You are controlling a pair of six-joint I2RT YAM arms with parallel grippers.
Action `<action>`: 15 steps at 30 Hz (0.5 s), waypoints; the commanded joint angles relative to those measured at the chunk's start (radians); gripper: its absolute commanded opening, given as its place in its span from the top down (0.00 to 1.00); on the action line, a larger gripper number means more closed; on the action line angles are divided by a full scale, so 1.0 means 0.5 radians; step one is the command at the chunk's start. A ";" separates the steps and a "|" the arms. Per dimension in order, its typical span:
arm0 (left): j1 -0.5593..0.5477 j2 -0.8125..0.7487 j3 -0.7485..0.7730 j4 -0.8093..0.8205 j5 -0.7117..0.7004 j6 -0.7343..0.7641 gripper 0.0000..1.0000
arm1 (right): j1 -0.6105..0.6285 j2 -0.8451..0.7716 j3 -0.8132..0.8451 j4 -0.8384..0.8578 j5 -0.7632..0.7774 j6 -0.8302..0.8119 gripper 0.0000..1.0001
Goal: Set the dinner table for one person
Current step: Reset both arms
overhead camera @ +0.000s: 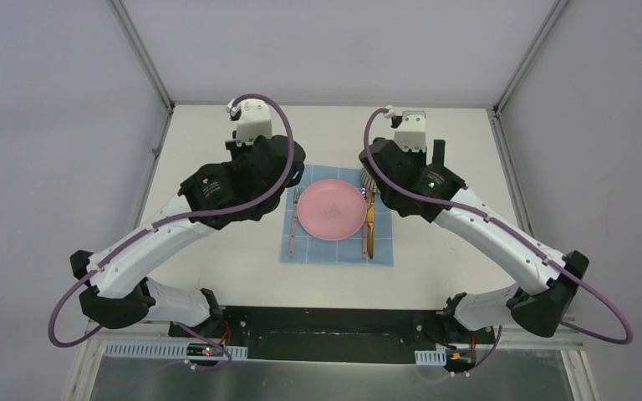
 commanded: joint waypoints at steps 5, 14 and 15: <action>0.012 -0.037 -0.039 0.009 -0.084 0.073 0.87 | 0.009 -0.046 0.101 -0.127 0.225 0.119 0.00; 0.012 -0.114 -0.071 -0.001 -0.106 0.063 0.82 | 0.010 -0.057 0.132 -0.186 0.276 0.196 0.00; 0.012 -0.127 -0.066 -0.027 -0.153 0.049 0.80 | 0.009 -0.065 0.157 -0.206 0.307 0.198 0.00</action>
